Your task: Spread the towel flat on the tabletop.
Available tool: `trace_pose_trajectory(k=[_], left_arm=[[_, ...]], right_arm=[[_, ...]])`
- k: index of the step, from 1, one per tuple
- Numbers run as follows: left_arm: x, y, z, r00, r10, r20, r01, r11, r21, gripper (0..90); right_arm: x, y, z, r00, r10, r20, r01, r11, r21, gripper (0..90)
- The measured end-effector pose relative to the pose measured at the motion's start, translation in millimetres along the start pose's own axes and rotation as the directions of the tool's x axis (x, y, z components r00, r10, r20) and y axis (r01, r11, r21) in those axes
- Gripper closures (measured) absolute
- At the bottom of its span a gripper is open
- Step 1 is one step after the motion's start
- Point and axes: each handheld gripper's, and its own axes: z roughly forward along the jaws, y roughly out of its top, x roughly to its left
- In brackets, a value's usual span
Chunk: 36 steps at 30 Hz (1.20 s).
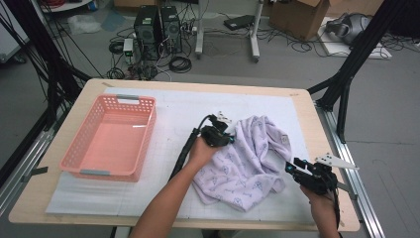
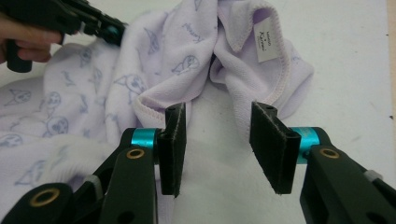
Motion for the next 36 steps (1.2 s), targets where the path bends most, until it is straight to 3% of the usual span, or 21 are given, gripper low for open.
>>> trace_pose_trajectory(k=[4, 7, 10, 13, 21, 28, 29, 30, 31, 33, 34, 36], left_arm=[[21.8, -6.8, -34.9, 0.9953, -0.058, -0.078, 0.049, 0.9935, -0.103, 81.9], [35.5, -14.1, -64.2, 0.9861, -0.103, -0.130, 0.078, 0.9798, -0.184, 81.9], [43.7, -24.1, -89.5, 0.9788, -0.127, -0.160, 0.088, 0.9678, -0.236, 81.9], [43.6, -35.0, -103.9, 0.9812, -0.104, -0.162, 0.067, 0.9733, -0.219, 81.8], [30.6, -61.6, -109.3, 0.9917, -0.095, -0.087, 0.074, 0.9733, -0.217, 81.3], [24.7, -71.9, -109.4, 0.9946, -0.082, -0.064, 0.068, 0.9777, -0.199, 81.2], [24.4, -72.7, -109.7, 0.9950, -0.081, -0.059, 0.068, 0.9778, -0.198, 81.2], [24.1, -73.3, -110.0, 0.9951, -0.081, -0.057, 0.068, 0.9777, -0.199, 81.2], [24.0, -74.0, -110.5, 0.9954, -0.079, -0.054, 0.067, 0.9781, -0.197, 81.2], [23.7, -75.3, -110.8, 0.9960, -0.077, -0.045, 0.067, 0.9783, -0.196, 81.2], [23.7, -76.0, -111.1, 0.9962, -0.077, -0.040, 0.068, 0.9782, -0.196, 81.1], [23.2, -77.4, -111.4, 0.9965, -0.080, -0.022, 0.075, 0.9777, -0.196, 80.8]], right_arm=[[2.9, 4.1, 6.1, 1.0000, 0.003, -0.007, -0.003, 1.000, 0.003, 55.8], [5.3, 11.3, 14.2, 0.9999, -0.002, -0.010, 0.002, 1.000, 0.005, 56.0], [9.4, 21.7, 27.1, 0.9998, -0.006, -0.018, 0.006, 1.000, 0.006, 56.2], [15.6, 33.8, 47.9, 0.9994, -0.015, -0.033, 0.015, 1.000, 0.017, 56.7], [45.3, 70.9, 114.9, 0.9949, -0.063, -0.079, 0.071, 0.993, 0.099, 56.9], [60.3, 86.1, 168.1, 0.9974, -0.047, -0.054, 0.055, 0.987, 0.154, 43.3], [61.9, 86.7, 173.5, 0.9965, -0.051, -0.066, 0.061, 0.987, 0.150, 44.6], [63.8, 87.9, 181.5, 0.9943, -0.056, -0.091, 0.071, 0.982, 0.173, 59.3], [63.8, 87.9, 181.5, 0.9943, -0.056, -0.091, 0.071, 0.982, 0.173, 59.3], [65.0, 88.0, 183.4, 0.9862, -0.079, -0.145, 0.108, 0.974, 0.198, 78.8], [65.8, 88.4, 181.5, 0.9821, -0.094, -0.163, 0.127, 0.971, 0.203, 81.3], [67.4, 90.9, 171.4, 0.9777, -0.108, -0.180, 0.140, 0.974, 0.177, 82.9]])
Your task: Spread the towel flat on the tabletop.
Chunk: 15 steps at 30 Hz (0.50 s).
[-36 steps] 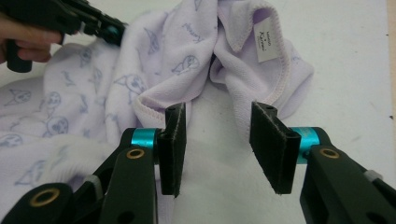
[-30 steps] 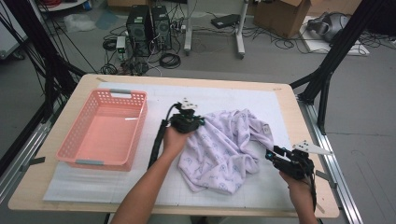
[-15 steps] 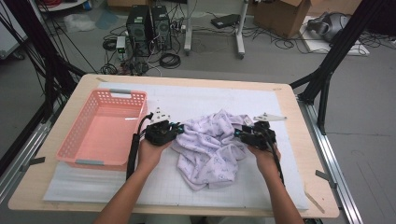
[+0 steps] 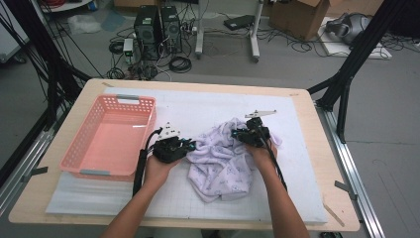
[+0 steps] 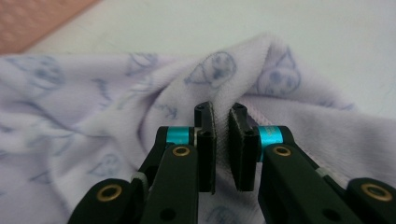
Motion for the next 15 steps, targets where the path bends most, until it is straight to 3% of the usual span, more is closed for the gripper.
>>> trace_pose_trajectory(k=[3, 6, 7, 12, 15], left_arm=[[-3.9, -1.6, 0.3, 0.9995, 0.001, 0.032, -0.001, 0.9998, 0.019, 80.1], [-10.0, -3.0, 3.4, 0.9969, 0.056, 0.055, -0.059, 0.9968, 0.054, 78.9], [-10.9, -3.5, 4.9, 0.9963, 0.057, 0.064, -0.061, 0.9961, 0.063, 77.9], [-13.6, -2.9, 11.6, 0.9943, 0.027, 0.103, -0.033, 0.9978, 0.057, 64.1], [-11.8, 0.6, 13.4, 0.9954, 0.020, 0.094, -0.024, 0.9992, 0.032, 54.3]], right_arm=[[2.7, -2.6, -25.9, 0.9994, -0.033, -0.011, 0.032, 0.998, -0.052, 83.0], [5.6, -15.3, -56.6, 0.9969, -0.077, 0.013, 0.078, 0.993, -0.092, 83.1], [5.7, -21.9, -66.1, 0.9966, -0.079, 0.027, 0.081, 0.992, -0.101, 83.1], [-3.2, -58.1, -104.9, 0.9949, -0.063, 0.079, 0.071, 0.993, -0.099, 83.1], [-10.1, -76.4, -121.6, 0.9936, -0.046, 0.103, 0.054, 0.995, -0.080, 83.1]])
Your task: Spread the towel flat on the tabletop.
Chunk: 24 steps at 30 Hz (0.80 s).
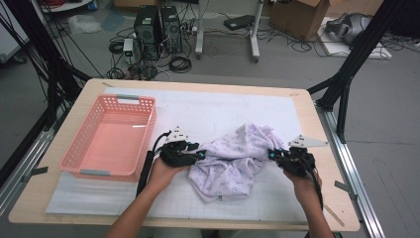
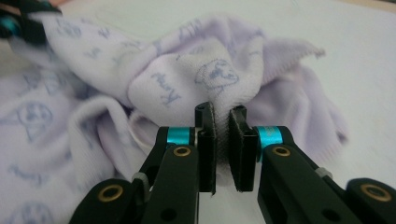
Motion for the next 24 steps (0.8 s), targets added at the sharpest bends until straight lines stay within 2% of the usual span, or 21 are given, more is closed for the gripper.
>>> trace_pose_trajectory(k=[3, 5, 8, 9, 11, 14, 16, 20, 24], left_arm=[[5.9, 7.5, 0.3, 0.9997, -0.024, -0.009, 0.024, 0.9995, -0.021, 51.8], [9.2, 14.0, 2.4, 0.9993, -0.035, -0.013, 0.035, 0.9989, -0.032, 51.7], [13.0, 24.4, 11.3, 0.9986, -0.052, -0.006, 0.052, 0.9985, -0.016, 53.9], [13.6, 27.5, 14.8, 0.9985, -0.054, -0.006, 0.054, 0.9983, -0.022, 54.6], [15.2, 35.1, 21.4, 0.9980, -0.062, -0.014, 0.061, 0.9976, -0.032, 56.2], [18.4, 44.6, 28.4, 0.9947, -0.103, -0.004, 0.102, 0.9925, -0.066, 57.0], [19.2, 49.9, 32.6, 0.9937, -0.112, -0.006, 0.111, 0.9906, -0.079, 56.7], [19.4, 57.3, 48.6, 0.9934, -0.115, 0.003, 0.115, 0.9928, -0.033, 55.4], [12.6, 65.4, 73.1, 0.9946, -0.102, 0.023, 0.101, 0.9946, 0.022, 52.0]], right_arm=[[-4.6, -14.2, -14.9, 0.9996, 0.003, 0.029, -0.004, 1.000, 0.021, 83.1], [-5.9, -23.1, -24.0, 0.9982, -0.003, 0.060, 0.000, 0.999, 0.054, 83.2], [-10.4, -36.3, -33.8, 0.9916, 0.028, 0.126, -0.044, 0.991, 0.128, 82.7], [-11.7, -39.4, -35.7, 0.9901, 0.044, 0.133, -0.062, 0.989, 0.136, 82.0], [-11.1, -41.4, -38.5, 0.9882, 0.039, 0.148, -0.058, 0.990, 0.132, 78.7], [-8.9, -37.2, -42.2, 0.9862, 0.041, 0.160, -0.054, 0.995, 0.081, 70.4], [-8.2, -33.7, -45.1, 0.9830, 0.056, 0.175, -0.062, 0.998, 0.031, 64.6], [-11.1, -30.3, -48.8, 0.9758, 0.101, 0.194, -0.091, 0.994, -0.057, 59.6], [-14.5, -32.0, -48.0, 0.9710, 0.116, 0.209, -0.102, 0.992, -0.078, 59.3]])
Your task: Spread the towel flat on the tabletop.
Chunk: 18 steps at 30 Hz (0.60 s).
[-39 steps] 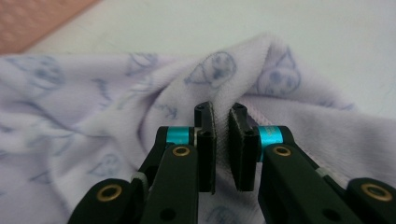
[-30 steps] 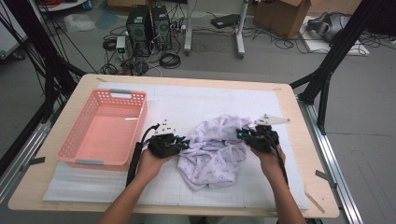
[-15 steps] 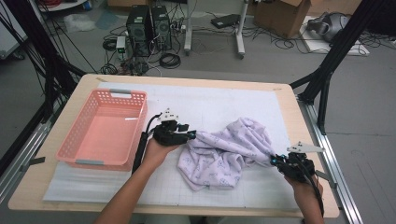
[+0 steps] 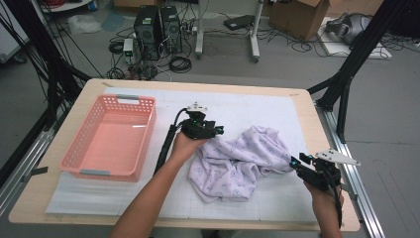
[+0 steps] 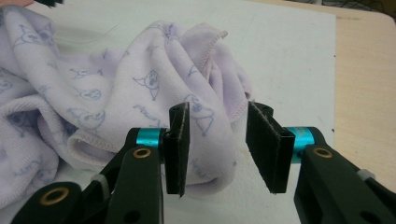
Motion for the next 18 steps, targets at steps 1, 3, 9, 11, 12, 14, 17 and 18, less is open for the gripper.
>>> trace_pose_trajectory(k=[1, 3, 9, 11, 12, 14, 17, 18], left_arm=[[-2.6, 2.2, 7.2, 0.9999, 0.011, 0.007, -0.011, 0.9994, 0.032, 50.9], [-9.9, 5.2, 23.7, 0.9992, 0.033, 0.024, -0.035, 0.9944, 0.099, 46.2], [-33.1, 5.3, 65.9, 0.9942, 0.100, 0.040, -0.106, 0.9713, 0.213, 41.2], [-39.0, 3.0, 78.0, 0.9920, 0.111, 0.059, -0.123, 0.9564, 0.265, 39.4], [-42.3, 1.2, 83.2, 0.9903, 0.120, 0.070, -0.135, 0.9507, 0.279, 38.4], [-49.0, -2.3, 90.3, 0.9872, 0.147, 0.062, -0.159, 0.9445, 0.288, 38.3], [-52.7, -4.4, 92.6, 0.9836, 0.179, 0.024, -0.178, 0.9438, 0.278, 42.2], [-52.5, -4.3, 91.9, 0.9842, 0.176, 0.018, -0.174, 0.9454, 0.276, 47.5]], right_arm=[[-1.0, -0.6, 0.5, 1.0000, 0.003, -0.005, -0.003, 1.000, 0.001, 59.2], [-2.1, -2.1, 1.1, 1.0000, 0.006, -0.005, -0.006, 1.000, 0.005, 59.0], [-2.4, -4.2, 2.2, 0.9992, 0.020, -0.034, -0.020, 1.000, 0.003, 58.7], [-1.8, -4.0, 2.6, 0.9990, 0.020, -0.039, -0.020, 1.000, 0.001, 58.7], [-2.3, -4.0, 3.1, 0.9990, 0.019, -0.042, -0.019, 1.000, 0.000, 58.7], [-2.6, -4.5, 3.4, 0.9986, 0.027, -0.045, -0.027, 1.000, 0.002, 58.6], [-4.2, -5.6, 2.8, 0.9986, 0.023, -0.048, -0.023, 1.000, 0.000, 58.6], [-4.7, -5.8, 2.9, 0.9986, 0.021, -0.049, -0.021, 1.000, -0.001, 58.6]])
